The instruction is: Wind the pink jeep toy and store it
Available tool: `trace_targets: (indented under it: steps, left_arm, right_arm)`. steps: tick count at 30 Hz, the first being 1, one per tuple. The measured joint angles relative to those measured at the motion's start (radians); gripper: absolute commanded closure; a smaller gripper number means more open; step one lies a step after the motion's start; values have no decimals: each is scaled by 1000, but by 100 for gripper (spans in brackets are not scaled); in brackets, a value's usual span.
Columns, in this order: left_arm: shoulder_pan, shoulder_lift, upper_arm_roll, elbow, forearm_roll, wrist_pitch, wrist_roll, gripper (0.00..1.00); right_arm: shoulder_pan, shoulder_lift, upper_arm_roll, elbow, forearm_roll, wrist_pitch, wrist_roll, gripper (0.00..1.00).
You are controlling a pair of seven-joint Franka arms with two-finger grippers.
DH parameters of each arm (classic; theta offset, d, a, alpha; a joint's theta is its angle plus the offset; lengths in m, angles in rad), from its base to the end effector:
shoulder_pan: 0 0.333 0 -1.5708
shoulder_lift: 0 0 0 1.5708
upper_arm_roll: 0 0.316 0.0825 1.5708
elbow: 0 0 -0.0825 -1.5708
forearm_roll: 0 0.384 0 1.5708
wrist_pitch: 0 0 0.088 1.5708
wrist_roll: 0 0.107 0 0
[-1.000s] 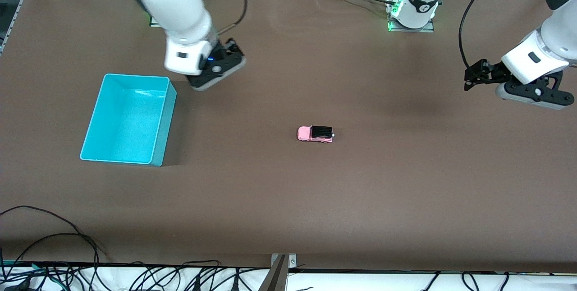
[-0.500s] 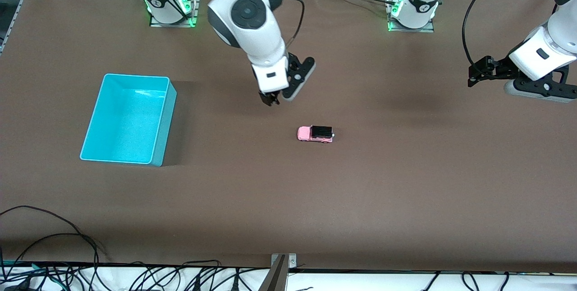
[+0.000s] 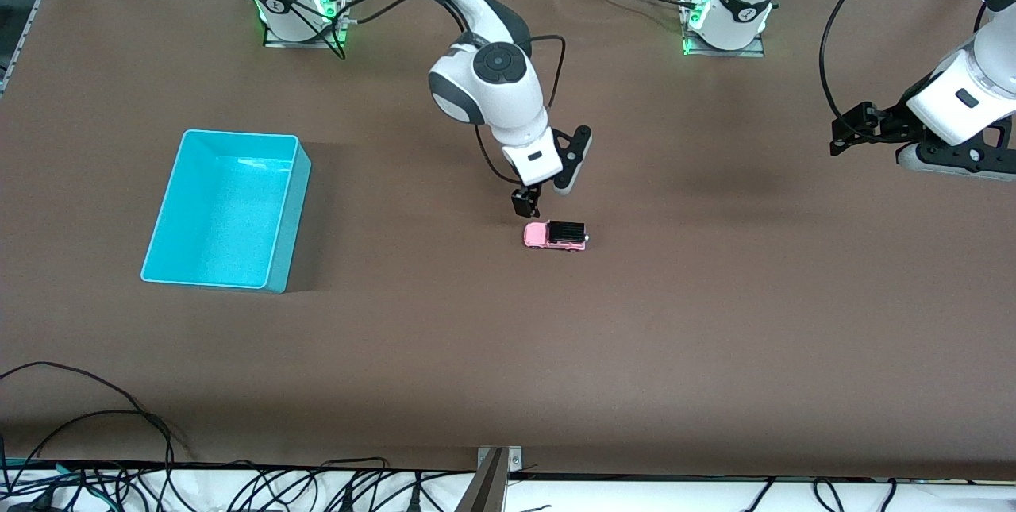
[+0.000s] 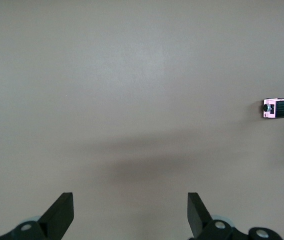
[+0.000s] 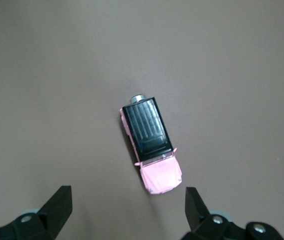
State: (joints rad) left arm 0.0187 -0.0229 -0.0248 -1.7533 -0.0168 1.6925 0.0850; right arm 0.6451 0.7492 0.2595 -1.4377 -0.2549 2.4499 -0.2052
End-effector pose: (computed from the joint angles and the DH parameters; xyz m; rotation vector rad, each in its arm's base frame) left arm 0.5513 -0.0051 0.5610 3.1204 -0.1385 -0.0582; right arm 0.4965 0.5628 0.2866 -2.5131 -1.7015 -0.4309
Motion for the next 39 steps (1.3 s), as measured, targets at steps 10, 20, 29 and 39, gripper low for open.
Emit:
trace_targets:
  steps: [10,20,29,39]
  left_arm:
    - [31,27,1,43,0,0,0,0]
    - [48,31,1,52,0,0,0,0]
    - [48,31,1,57,0,0,0,0]
    - [51,32,1,60,0,0,0,0]
  right_arm:
    - [57,113,-79,69,-36,96,13,0]
    - [117,209,-151,151,-37,161,22,0]
    - [143,236,-180,174,-37,177,34,0]
    - [202,278,-251,175,-38,240,51,51]
